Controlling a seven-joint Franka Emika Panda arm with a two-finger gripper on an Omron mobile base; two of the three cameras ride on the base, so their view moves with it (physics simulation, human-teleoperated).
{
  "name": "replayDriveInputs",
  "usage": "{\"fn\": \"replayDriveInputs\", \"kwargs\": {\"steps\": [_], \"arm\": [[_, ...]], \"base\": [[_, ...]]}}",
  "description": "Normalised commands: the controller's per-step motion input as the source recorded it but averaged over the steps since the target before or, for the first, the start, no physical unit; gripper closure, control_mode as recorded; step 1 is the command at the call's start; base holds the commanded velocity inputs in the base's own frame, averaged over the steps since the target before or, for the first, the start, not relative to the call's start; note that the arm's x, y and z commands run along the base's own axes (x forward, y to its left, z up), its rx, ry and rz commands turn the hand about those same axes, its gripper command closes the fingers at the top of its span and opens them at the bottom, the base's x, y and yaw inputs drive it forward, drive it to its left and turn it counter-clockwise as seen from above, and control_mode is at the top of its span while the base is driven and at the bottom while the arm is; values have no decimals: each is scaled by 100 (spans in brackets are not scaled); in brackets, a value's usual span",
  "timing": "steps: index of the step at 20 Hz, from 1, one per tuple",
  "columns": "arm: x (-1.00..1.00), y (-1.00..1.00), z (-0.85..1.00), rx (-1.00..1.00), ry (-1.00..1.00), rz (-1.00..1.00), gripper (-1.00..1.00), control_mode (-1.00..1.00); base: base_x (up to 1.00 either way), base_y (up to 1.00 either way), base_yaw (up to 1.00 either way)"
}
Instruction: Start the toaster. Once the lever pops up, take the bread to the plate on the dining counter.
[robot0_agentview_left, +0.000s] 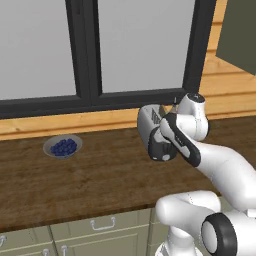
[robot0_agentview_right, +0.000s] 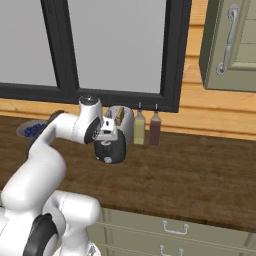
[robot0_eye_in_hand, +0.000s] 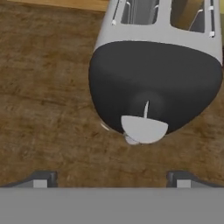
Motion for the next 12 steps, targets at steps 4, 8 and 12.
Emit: {"fn": "replayDriveInputs", "kwargs": {"steps": [4,8,12], "arm": [[43,0,-19,0,0,0,-100,-100],[42,-5,-22,0,1,0,-100,-100],[38,-6,-21,0,1,0,-100,-100]], "base": [[0,0,0],[0,0,0],[0,0,0]]}}
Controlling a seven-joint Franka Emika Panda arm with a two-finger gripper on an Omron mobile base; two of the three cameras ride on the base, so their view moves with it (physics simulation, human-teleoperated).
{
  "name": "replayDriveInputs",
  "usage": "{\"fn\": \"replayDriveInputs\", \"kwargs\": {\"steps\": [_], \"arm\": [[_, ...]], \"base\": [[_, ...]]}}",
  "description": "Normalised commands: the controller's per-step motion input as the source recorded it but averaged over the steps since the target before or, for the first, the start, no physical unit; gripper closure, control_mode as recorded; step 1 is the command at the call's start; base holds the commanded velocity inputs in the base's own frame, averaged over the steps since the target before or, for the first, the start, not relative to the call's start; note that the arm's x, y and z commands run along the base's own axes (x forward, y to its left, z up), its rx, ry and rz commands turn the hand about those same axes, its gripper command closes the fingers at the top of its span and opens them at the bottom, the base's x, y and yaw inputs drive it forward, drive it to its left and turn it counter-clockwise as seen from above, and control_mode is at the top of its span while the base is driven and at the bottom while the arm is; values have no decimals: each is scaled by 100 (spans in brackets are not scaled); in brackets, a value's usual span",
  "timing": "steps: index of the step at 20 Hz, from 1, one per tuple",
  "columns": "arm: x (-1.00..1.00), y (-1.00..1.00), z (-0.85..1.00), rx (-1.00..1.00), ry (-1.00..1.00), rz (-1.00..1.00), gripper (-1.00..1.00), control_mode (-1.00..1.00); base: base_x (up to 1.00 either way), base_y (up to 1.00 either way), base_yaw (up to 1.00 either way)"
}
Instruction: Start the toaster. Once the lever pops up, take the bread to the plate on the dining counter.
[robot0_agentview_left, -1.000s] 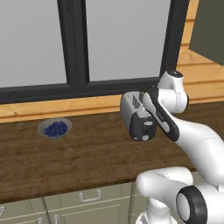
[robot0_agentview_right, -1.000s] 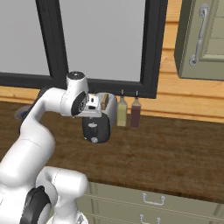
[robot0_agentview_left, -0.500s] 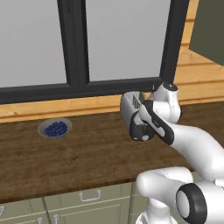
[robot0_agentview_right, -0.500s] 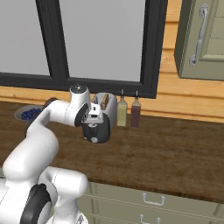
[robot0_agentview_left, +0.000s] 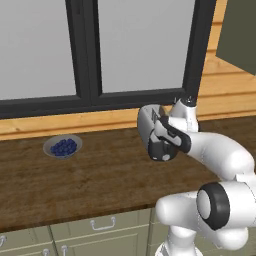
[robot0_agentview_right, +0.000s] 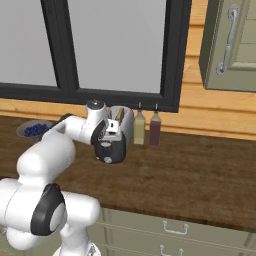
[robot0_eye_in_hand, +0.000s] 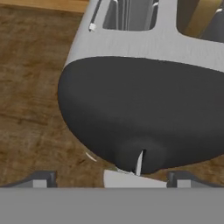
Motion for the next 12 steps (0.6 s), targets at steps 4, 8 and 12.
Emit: {"fn": "replayDriveInputs", "kwargs": {"steps": [4,8,12], "arm": [[30,-4,-17,0,1,0,-100,-100],[9,0,-15,0,0,0,-100,-100],[-9,0,-41,0,0,-2,-100,-100]], "base": [[0,0,0],[0,0,0],[0,0,0]]}}
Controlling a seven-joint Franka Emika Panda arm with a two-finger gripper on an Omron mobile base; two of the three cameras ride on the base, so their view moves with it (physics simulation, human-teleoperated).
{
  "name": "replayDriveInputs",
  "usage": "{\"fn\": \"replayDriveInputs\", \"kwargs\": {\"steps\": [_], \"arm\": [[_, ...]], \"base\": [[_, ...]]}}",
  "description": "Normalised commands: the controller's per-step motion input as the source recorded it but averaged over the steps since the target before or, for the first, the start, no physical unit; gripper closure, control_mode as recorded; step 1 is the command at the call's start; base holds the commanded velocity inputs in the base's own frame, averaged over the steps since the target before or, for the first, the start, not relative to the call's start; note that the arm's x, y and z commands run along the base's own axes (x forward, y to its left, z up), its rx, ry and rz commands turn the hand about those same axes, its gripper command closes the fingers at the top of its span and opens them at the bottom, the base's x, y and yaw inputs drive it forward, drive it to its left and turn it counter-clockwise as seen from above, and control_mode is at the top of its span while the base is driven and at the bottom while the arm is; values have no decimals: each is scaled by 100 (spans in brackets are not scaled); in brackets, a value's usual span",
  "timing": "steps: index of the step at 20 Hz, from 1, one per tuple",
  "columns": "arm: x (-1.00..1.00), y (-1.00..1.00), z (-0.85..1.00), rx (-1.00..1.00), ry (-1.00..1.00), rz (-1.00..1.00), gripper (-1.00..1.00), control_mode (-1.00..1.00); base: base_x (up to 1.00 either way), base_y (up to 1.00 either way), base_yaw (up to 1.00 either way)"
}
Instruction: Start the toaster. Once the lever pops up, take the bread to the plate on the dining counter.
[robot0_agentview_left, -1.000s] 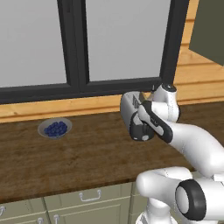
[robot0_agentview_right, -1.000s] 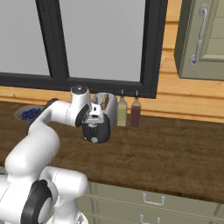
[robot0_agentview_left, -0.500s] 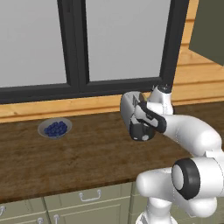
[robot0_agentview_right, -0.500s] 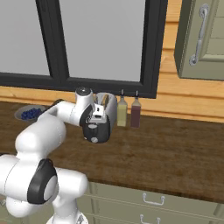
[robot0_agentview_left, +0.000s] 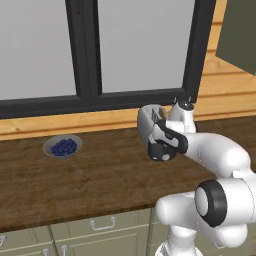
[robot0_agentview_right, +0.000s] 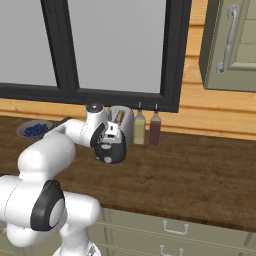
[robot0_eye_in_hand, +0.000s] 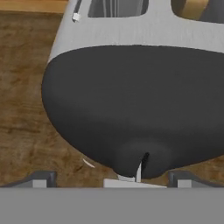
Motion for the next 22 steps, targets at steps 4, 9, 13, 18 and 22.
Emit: {"fn": "replayDriveInputs", "kwargs": {"steps": [4,9,13,18,22], "arm": [[-7,0,-44,0,0,-2,-100,-100],[0,0,-54,0,0,-2,-100,-100],[-4,0,-71,0,1,-2,-100,-100],[-32,0,-23,0,-1,-8,-100,-100],[-69,0,63,4,-13,-17,-100,-100]], "base": [[0,0,0],[0,0,0],[0,0,0],[0,0,0],[0,0,0]]}}
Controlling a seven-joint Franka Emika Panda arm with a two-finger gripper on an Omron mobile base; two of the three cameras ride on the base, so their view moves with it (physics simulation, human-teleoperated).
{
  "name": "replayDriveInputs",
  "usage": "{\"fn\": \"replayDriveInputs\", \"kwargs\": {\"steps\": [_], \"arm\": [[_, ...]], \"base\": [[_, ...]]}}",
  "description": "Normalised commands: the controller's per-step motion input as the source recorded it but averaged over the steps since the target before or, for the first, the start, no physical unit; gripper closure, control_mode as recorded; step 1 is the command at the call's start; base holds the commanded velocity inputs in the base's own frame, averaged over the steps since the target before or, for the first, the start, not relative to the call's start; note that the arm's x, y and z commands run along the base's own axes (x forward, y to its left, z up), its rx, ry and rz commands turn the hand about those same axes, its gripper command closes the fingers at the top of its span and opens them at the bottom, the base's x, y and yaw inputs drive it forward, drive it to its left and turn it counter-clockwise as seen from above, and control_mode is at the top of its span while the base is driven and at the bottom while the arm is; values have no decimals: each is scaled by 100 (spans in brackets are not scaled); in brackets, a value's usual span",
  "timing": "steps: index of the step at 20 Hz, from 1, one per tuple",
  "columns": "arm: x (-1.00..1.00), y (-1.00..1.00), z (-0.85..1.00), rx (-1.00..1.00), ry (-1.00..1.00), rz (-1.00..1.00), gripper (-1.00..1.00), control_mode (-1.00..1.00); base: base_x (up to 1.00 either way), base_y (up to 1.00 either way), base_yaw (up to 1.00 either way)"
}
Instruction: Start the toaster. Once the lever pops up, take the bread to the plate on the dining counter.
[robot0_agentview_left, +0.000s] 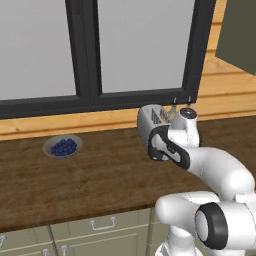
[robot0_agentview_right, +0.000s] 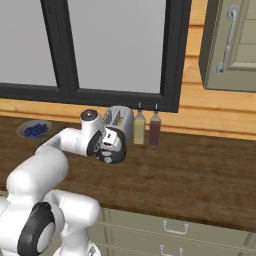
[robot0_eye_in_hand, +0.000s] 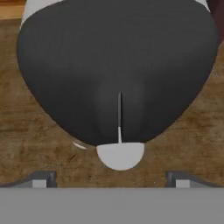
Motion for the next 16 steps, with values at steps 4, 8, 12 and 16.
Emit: {"fn": "replayDriveInputs", "kwargs": {"steps": [4,8,12,16], "arm": [[-61,0,99,2,-20,-16,-100,-100],[-25,3,100,0,-12,-10,-100,-100],[0,2,100,0,0,-5,-100,-100],[0,0,98,3,6,-3,-100,-100]], "base": [[0,0,0],[0,0,0],[0,0,0],[0,0,0]]}}
